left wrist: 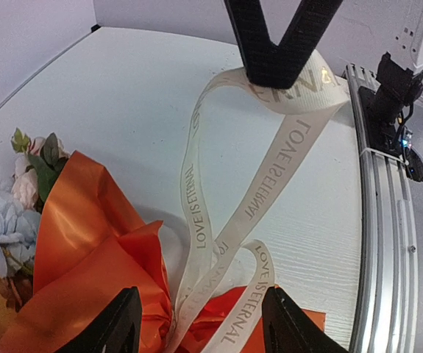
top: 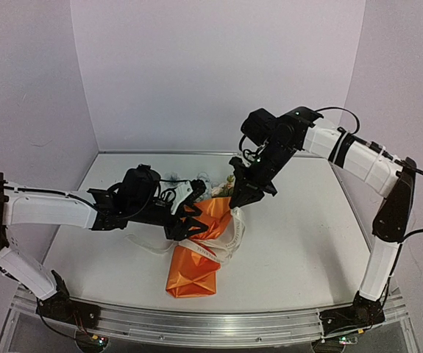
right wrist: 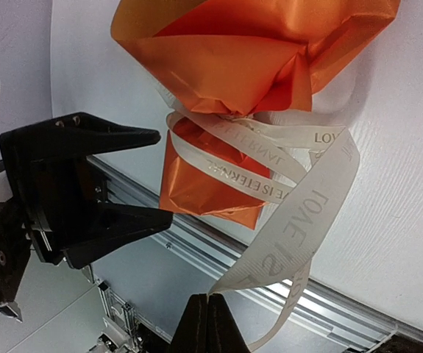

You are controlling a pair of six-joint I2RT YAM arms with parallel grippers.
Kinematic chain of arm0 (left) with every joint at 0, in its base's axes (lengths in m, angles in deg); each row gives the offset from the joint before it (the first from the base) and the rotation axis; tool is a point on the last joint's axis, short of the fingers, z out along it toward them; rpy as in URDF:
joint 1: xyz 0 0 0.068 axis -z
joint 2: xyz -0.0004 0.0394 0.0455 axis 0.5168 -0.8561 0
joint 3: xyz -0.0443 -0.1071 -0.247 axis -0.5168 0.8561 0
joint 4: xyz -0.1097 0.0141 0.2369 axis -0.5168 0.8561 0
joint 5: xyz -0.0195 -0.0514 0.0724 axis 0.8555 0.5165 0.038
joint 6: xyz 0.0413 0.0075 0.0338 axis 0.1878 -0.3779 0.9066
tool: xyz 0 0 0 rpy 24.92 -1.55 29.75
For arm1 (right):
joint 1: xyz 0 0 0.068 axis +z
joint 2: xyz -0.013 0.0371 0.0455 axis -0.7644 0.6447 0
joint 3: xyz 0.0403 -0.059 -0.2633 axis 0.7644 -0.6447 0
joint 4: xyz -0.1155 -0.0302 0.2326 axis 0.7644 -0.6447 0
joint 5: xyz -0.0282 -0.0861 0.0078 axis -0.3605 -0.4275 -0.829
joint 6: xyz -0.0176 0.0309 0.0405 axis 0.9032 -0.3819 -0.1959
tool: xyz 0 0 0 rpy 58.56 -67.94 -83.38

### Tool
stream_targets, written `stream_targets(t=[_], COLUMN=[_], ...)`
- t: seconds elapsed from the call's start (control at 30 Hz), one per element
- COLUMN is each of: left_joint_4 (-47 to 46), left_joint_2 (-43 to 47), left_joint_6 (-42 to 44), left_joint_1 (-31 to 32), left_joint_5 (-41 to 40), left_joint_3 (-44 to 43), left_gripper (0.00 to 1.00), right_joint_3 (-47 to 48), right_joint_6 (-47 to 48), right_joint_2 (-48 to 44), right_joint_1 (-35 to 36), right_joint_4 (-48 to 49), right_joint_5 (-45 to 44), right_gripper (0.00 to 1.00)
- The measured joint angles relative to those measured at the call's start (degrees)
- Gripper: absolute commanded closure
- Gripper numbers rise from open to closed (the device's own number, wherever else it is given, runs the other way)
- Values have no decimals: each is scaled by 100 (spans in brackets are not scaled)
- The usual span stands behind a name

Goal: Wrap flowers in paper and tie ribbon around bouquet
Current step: Cross the half-tied ribbon over the folded bouquet.

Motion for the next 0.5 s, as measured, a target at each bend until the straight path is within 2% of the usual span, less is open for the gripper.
stream_targets(t=[0.23, 0.5], left_joint_4=[-410, -836], left_joint_2=[-885, -1478], left_joint_6=[439, 466], left_joint_1=[0, 19], left_joint_5=[311, 719], left_joint_3=[-421, -776], left_gripper=[41, 40], right_joint_3=[0, -79], right_joint_6=[97, 126], right_joint_2=[-45, -131], right_joint_1=[57, 70], right_joint_4=[-108, -146], right_joint_5=[297, 737], right_gripper=[100, 100])
